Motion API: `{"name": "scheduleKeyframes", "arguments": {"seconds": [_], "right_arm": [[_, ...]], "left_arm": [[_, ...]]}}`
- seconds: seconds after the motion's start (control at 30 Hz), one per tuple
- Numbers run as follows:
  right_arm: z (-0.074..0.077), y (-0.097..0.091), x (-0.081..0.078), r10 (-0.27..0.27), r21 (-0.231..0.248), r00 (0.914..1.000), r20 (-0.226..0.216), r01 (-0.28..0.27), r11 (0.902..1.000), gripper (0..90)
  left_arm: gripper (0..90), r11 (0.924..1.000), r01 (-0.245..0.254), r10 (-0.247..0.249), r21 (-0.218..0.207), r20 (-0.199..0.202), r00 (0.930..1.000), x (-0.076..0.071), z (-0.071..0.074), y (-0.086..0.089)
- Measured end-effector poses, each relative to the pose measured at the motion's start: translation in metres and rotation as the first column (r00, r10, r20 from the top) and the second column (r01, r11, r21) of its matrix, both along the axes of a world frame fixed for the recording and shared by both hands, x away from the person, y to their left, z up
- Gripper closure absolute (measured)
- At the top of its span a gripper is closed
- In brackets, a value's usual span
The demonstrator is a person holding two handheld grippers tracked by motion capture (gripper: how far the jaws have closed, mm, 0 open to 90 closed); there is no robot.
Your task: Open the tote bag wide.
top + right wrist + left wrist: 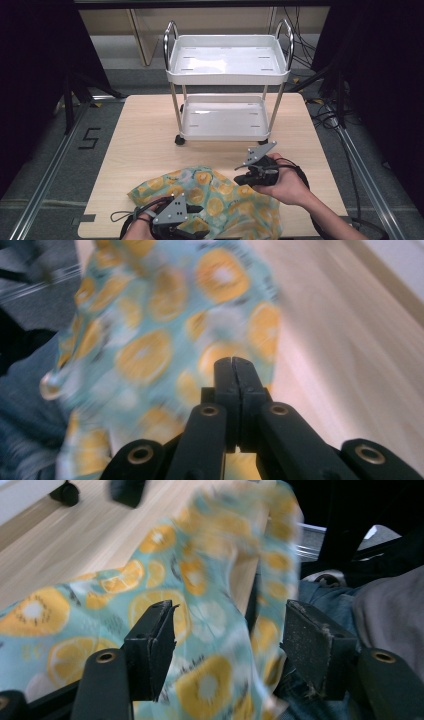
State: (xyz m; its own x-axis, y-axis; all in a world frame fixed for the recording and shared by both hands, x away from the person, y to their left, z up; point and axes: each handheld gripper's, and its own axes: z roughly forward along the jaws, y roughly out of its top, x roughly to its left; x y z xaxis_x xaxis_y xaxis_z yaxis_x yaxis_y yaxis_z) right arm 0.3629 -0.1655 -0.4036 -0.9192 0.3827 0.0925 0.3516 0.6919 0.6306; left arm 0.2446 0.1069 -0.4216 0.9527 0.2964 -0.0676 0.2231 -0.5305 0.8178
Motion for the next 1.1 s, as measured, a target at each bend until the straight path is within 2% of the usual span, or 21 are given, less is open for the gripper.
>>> {"name": "scheduleKeyframes", "arguments": {"seconds": [0.13, 0.27, 0.3, 0.37, 0.4, 0.43, 0.47, 0.6, 0.63, 0.67, 0.7, 0.73, 0.77, 0.87, 0.9, 0.93, 0.97, 1.0, 1.03, 1.07, 1.1], "right_arm": [[-0.001, 0.008, 0.005, -0.002, -0.011, 0.9998, -0.021, 0.002, 0.9999, 90.0], [-0.006, 0.011, -0.009, 0.143, -0.047, 0.9884, -0.051, -0.145, 0.9883, 80.8], [-0.012, 0.011, -0.021, 0.217, -0.086, 0.9748, -0.052, -0.221, 0.9715, 69.7], [-0.015, 0.011, -0.027, 0.239, -0.107, 0.9677, -0.080, -0.247, 0.9631, 65.0], [-0.022, 0.012, -0.038, 0.287, -0.133, 0.9540, -0.086, -0.297, 0.9457, 59.8], [-0.022, 0.012, -0.038, 0.287, -0.133, 0.9540, -0.086, -0.297, 0.9457, 59.8], [-0.027, 0.013, -0.039, 0.341, -0.145, 0.9383, -0.061, -0.346, 0.9271, 57.9], [-0.038, 0.018, -0.051, 0.383, -0.181, 0.9192, -0.092, -0.394, 0.9012, 50.7], [-0.040, 0.019, -0.051, 0.407, -0.218, 0.9097, -0.082, -0.415, 0.8834, 49.8], [-0.040, 0.018, -0.057, 0.374, -0.249, 0.9196, -0.121, -0.392, 0.8855, 49.1], [-0.043, 0.022, -0.053, 0.455, -0.235, 0.8880, -0.066, -0.457, 0.8577, 48.6], [-0.045, 0.023, -0.056, 0.449, -0.233, 0.8903, -0.076, -0.454, 0.8601, 48.7], [-0.048, 0.027, -0.058, 0.482, -0.271, 0.8748, -0.053, -0.477, 0.8362, 53.5], [-0.052, 0.029, -0.058, 0.501, -0.306, 0.8648, -0.035, -0.486, 0.8184, 71.1], [-0.052, 0.029, -0.058, 0.466, -0.296, 0.8836, -0.043, -0.457, 0.8389, 79.3], [-0.047, 0.028, -0.054, 0.469, -0.285, 0.8824, -0.033, -0.458, 0.8419, 90.0], [-0.047, 0.028, -0.054, 0.469, -0.285, 0.8824, -0.033, -0.458, 0.8419, 90.0], [-0.044, 0.027, -0.055, 0.435, -0.253, 0.8992, -0.047, -0.432, 0.8656, 90.0], [-0.042, 0.028, -0.054, 0.429, -0.214, 0.9020, -0.050, -0.429, 0.8775, 90.0], [-0.038, 0.028, -0.053, 0.394, -0.204, 0.9175, -0.055, -0.396, 0.8952, 90.0], [-0.034, 0.028, -0.050, 0.388, -0.187, 0.9198, -0.057, -0.392, 0.9007, 90.0]], "left_arm": [[36.8, 0.9994, 0.031, -0.031, 0.018, 0.001, 0.9995, -0.003, -0.004, -0.011], [38.7, 0.9965, 0.040, -0.040, 0.073, -0.002, 0.9992, 0.000, -0.014, -0.012], [39.1, 0.9959, 0.029, -0.029, 0.085, -0.007, 0.9996, 0.001, -0.016, -0.011], [39.2, 0.9970, 0.006, -0.005, 0.077, -0.016, 0.9999, 0.003, -0.020, -0.009], [39.3, 0.9966, -0.001, 0.003, 0.082, -0.021, 0.9998, 0.006, -0.020, -0.007], [39.3, 0.9966, -0.001, 0.003, 0.082, -0.021, 0.9998, 0.006, -0.020, -0.007], [39.3, 0.9973, -0.007, 0.010, 0.073, -0.032, 0.9994, 0.007, -0.021, -0.007], [39.5, 0.9968, -0.029, 0.031, 0.075, -0.030, 0.9991, 0.009, -0.023, -0.004], [39.5, 0.9960, -0.026, 0.028, 0.085, -0.022, 0.9994, 0.011, -0.023, -0.003], [39.5, 0.9967, -0.026, 0.028, 0.077, -0.028, 0.9992, 0.011, -0.024, -0.003], [39.4, 0.9964, -0.031, 0.033, 0.079, -0.031, 0.9990, 0.010, -0.024, -0.003], [39.4, 0.9967, -0.033, 0.036, 0.074, -0.038, 0.9986, 0.010, -0.025, -0.003], [39.2, 0.9965, -0.031, 0.034, 0.078, -0.037, 0.9988, 0.011, -0.025, -0.003], [39.0, 0.9960, -0.041, 0.043, 0.080, -0.026, 0.9987, 0.012, -0.026, -0.003], [38.8, 0.9960, -0.042, 0.044, 0.078, -0.024, 0.9987, 0.012, -0.026, -0.002], [38.3, 0.9960, -0.046, 0.048, 0.077, -0.025, 0.9985, 0.012, -0.026, -0.002], [37.9, 0.9960, -0.046, 0.048, 0.077, -0.025, 0.9985, 0.012, -0.026, -0.002], [37.9, 0.9957, -0.046, 0.048, 0.080, -0.023, 0.9986, 0.012, -0.026, -0.002], [37.3, 0.9957, -0.048, 0.051, 0.079, -0.026, 0.9984, 0.013, -0.026, -0.002], [36.7, 0.9959, -0.054, 0.057, 0.072, -0.029, 0.9980, 0.013, -0.026, -0.003], [35.6, 0.9961, -0.055, 0.057, 0.069, -0.028, 0.9980, 0.013, -0.026, -0.004]]}}
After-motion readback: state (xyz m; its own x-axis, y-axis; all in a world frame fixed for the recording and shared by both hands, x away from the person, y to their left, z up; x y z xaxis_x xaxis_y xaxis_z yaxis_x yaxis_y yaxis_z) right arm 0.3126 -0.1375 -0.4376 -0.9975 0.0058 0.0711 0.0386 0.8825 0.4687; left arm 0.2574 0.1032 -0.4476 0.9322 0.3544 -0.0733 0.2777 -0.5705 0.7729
